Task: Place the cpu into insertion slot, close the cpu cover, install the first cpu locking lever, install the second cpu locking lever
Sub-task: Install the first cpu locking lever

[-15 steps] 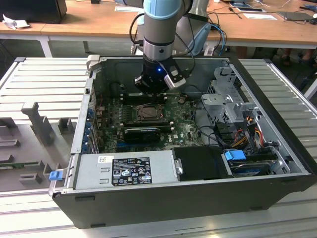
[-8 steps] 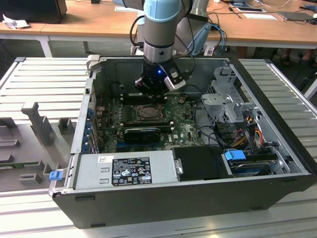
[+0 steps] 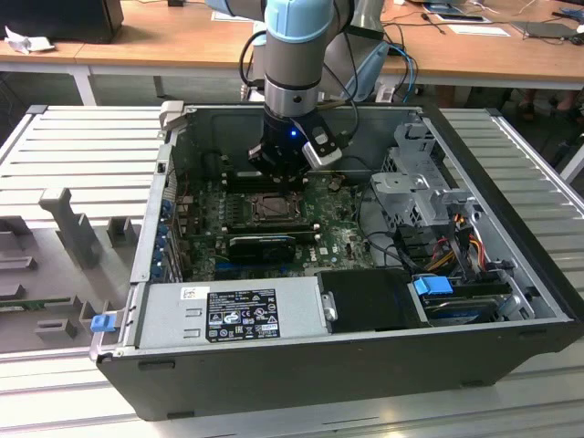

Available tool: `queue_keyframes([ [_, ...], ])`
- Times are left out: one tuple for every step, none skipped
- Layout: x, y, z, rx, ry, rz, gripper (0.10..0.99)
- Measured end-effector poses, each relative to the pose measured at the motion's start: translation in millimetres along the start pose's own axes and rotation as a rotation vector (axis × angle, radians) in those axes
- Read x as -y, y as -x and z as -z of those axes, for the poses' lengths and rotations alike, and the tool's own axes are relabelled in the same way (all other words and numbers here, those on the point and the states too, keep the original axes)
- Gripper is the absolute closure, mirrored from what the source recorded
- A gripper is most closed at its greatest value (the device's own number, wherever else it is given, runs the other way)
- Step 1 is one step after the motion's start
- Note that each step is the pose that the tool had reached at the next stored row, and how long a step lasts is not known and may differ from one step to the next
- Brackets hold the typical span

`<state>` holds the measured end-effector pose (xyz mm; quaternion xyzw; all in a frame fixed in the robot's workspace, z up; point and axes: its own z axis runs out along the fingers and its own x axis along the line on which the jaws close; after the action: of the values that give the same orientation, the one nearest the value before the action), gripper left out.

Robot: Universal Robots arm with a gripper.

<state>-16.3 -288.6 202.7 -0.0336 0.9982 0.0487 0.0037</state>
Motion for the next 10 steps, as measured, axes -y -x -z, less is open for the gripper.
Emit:
queue_keyframes([
  [0.0,0.0,-0.2,0.0000,0.000,0.000,0.980],
  [-0.2,0.2,-1.3,0.0012,0.002,0.000,0.980],
  [-0.1,0.2,-1.3,0.0006,0.000,0.000,0.980],
  [0.2,0.0,-1.6,-0.0001,-0.001,0.000,0.980],
  [0.2,0.0,-1.5,-0.0001,-0.001,0.000,0.980],
  [0.2,0.1,-1.5,-0.0001,0.000,0.000,0.980],
  [0.2,0.1,-1.6,-0.0001,0.000,0.000,0.980],
  [0.2,0.1,-1.2,-0.0001,0.001,0.000,0.980],
  [0.1,0.2,-0.1,0.0003,0.002,0.000,0.980],
  [-0.1,0.2,1.2,0.0001,0.002,0.000,0.980],
])
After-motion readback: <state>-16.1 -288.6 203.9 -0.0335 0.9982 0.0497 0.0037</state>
